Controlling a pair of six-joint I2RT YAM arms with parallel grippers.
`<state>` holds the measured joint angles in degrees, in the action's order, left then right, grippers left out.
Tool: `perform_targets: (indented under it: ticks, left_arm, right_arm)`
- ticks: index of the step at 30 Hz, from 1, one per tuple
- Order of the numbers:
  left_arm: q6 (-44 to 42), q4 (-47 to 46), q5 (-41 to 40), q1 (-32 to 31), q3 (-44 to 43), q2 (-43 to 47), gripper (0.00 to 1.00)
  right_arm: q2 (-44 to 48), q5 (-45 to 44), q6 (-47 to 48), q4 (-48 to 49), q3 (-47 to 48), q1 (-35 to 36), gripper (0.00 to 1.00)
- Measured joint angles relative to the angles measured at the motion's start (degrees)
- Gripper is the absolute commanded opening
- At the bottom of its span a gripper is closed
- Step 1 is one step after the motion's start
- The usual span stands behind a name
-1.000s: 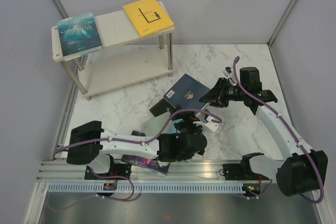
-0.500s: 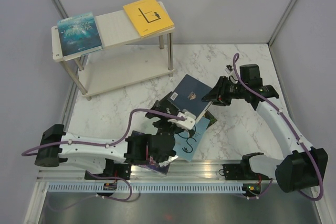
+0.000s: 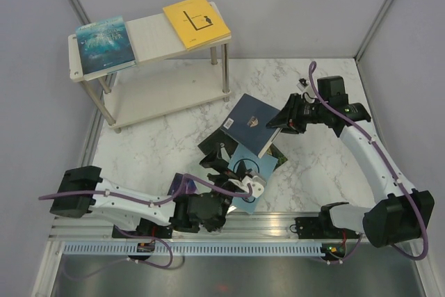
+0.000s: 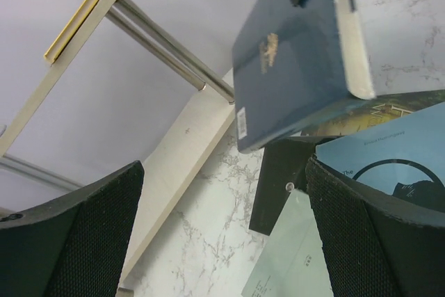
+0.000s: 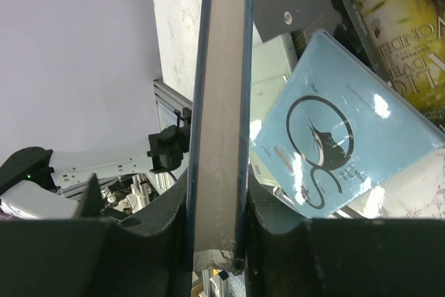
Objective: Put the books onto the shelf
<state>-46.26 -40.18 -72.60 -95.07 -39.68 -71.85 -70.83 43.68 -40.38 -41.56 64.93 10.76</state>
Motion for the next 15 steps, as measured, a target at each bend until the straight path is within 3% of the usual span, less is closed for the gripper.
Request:
perform_targets:
  ticks: [5,15]
  left_arm:
    - [-6.9,-7.8,1.1,-0.4,0.5,-4.4,1.0]
    - [-10.6,-13.7,3.5,-0.2,0.6,-7.1,1.0]
  right_arm:
    - [-1.5,0.4,-0.1,0.2,3.7,0.0,0.0]
    - [-0.7,1.5,-1.7,-0.4,4.1,0.9,0.0]
